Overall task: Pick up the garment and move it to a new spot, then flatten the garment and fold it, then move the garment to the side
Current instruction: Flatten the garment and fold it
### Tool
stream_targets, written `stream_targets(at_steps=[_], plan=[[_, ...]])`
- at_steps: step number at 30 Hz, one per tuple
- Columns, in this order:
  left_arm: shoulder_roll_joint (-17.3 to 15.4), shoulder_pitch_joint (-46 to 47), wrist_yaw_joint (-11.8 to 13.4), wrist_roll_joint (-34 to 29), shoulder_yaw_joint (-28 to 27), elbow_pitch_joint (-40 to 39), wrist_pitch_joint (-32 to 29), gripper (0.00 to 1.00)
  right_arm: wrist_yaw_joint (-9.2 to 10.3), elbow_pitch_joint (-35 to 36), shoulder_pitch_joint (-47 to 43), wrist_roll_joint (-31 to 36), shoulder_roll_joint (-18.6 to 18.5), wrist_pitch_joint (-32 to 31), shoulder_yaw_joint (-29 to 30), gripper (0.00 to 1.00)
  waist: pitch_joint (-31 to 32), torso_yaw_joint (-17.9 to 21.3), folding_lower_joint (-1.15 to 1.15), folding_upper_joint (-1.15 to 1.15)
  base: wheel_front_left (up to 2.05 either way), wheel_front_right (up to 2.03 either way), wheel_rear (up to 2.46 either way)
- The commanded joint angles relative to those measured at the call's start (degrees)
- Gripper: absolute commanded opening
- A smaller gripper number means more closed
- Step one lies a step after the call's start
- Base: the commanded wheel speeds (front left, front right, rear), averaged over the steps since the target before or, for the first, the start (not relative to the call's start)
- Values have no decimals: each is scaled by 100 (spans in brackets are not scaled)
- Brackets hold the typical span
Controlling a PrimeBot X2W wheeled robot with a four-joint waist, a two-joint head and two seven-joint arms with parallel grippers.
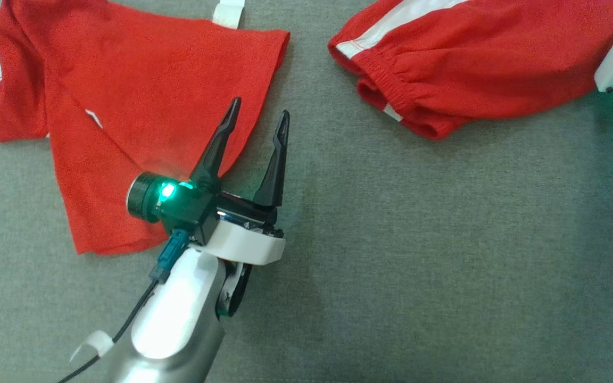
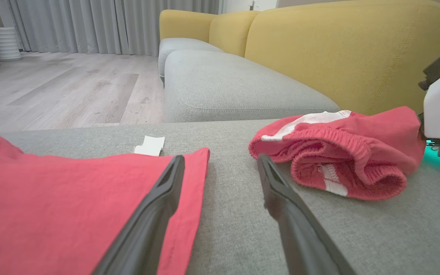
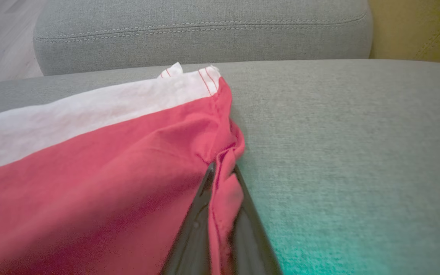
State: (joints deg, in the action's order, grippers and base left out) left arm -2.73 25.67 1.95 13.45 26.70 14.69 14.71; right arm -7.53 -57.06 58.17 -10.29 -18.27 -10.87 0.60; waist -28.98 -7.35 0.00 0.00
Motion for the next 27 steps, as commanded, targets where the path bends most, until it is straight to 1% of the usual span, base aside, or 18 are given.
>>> stream_targets(at_steps=[1,4,6,9,15,18,22,27], plan=[[-21,78,-12,-76,-190,-132,29,100,4,22,-92,-73,-91,97,-137,0,74,67,0,0,0,0,0],[-20,45,-34,-96,-220,-98,29,100,4,-6,-161,-220,-228,321,-217,0,209,165,0,0,0,0,0],[-18,-9,-49,-104,-251,-80,29,100,4,-19,-298,-396,-388,480,-249,0,379,275,0,0,0,0,0],[-17,-90,-66,-110,-265,-68,29,100,4,-19,-513,-487,-612,590,-281,0,546,376,0,0,0,0,0],[-16,-235,-83,-115,-287,-38,29,100,4,-104,-935,-638,-1008,771,-26,0,781,471,0,0,0,0,0],[-16,-307,-93,-123,-300,-61,29,100,4,-157,-1079,-658,-1073,885,96,0,814,465,0,0,0,0,0],[-16,-358,-108,-148,-311,-57,29,100,4,-220,-1134,-668,-1065,1015,230,0,810,432,0,0,0,0,0],[-15,-391,-131,-178,-331,-18,29,100,4,-268,-1085,-661,-919,1330,361,0,865,375,0,0,0,0,0]])
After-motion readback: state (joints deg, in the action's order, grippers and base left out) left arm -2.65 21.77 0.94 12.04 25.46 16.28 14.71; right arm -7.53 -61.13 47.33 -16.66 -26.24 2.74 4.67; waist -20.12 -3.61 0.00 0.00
